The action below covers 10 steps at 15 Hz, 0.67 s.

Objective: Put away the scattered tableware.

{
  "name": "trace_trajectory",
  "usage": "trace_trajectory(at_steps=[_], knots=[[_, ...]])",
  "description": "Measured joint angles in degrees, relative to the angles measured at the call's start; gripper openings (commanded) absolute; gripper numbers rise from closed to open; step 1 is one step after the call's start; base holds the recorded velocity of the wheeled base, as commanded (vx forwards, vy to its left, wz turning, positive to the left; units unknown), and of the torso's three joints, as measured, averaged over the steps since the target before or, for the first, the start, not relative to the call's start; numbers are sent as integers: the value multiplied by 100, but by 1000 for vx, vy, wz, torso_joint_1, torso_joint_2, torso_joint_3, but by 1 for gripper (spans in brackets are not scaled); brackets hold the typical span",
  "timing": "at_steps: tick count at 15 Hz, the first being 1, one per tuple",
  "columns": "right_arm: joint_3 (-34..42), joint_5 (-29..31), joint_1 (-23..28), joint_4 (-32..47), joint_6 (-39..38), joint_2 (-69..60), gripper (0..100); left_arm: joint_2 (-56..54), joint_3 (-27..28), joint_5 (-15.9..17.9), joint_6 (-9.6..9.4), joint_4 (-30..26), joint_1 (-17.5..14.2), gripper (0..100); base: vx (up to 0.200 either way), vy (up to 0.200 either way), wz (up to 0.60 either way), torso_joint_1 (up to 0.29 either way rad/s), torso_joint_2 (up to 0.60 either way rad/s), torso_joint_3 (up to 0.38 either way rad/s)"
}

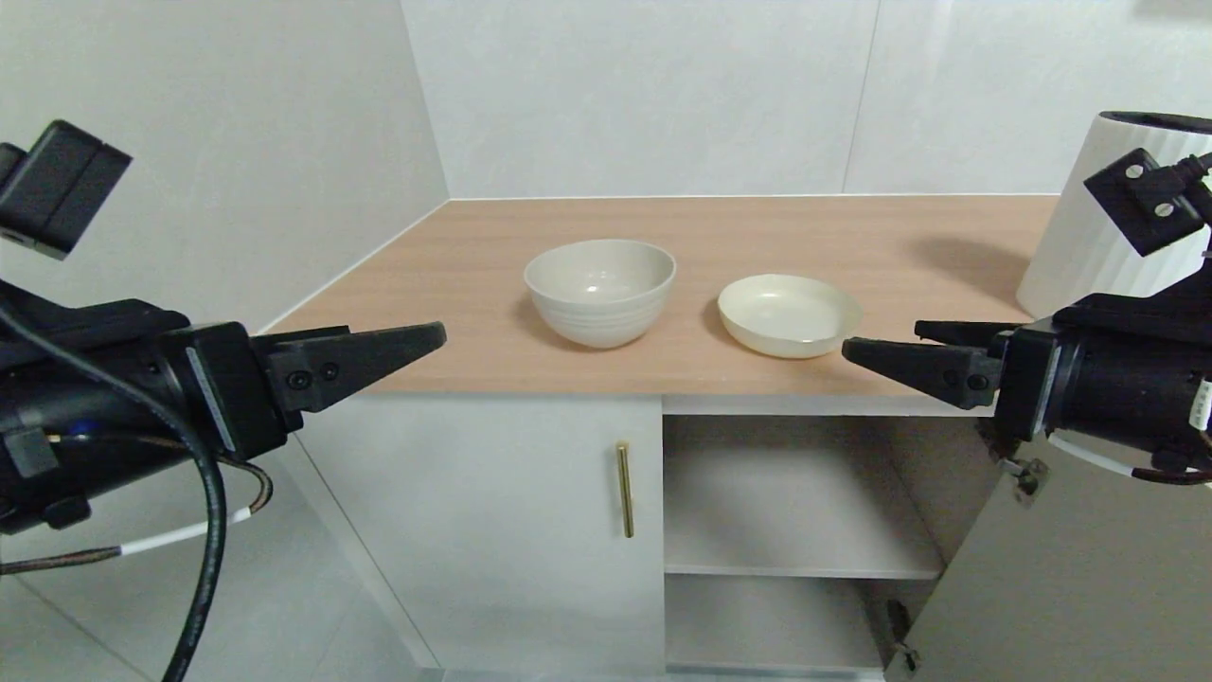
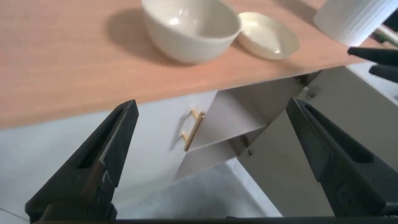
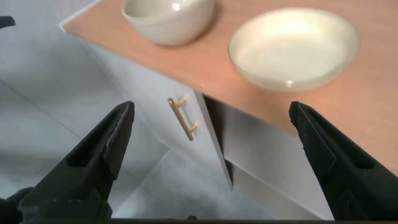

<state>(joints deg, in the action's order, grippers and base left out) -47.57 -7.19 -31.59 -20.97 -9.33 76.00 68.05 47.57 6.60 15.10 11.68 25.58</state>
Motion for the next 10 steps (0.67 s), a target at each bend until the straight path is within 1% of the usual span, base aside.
trace_trajectory(at_steps=[4,6,7,9,10], knots=[[2,0,6,-21,13,35,100,107,39,-9,22,0,0,100,0,0,0,172,-453,-282],[-17,-6,26,-84,169,99,100,215,163,-9,30,-5,2,100,0,0,0,66,-163,-105],[-52,-9,69,-158,233,171,100,308,288,-11,33,-20,-2,100,0,0,0,41,-61,-46],[-229,-13,172,-210,266,368,100,552,719,-30,33,-167,-26,100,0,0,0,0,0,0],[-375,-9,216,-68,235,475,100,700,987,-35,35,-503,-72,100,0,0,0,0,0,0]])
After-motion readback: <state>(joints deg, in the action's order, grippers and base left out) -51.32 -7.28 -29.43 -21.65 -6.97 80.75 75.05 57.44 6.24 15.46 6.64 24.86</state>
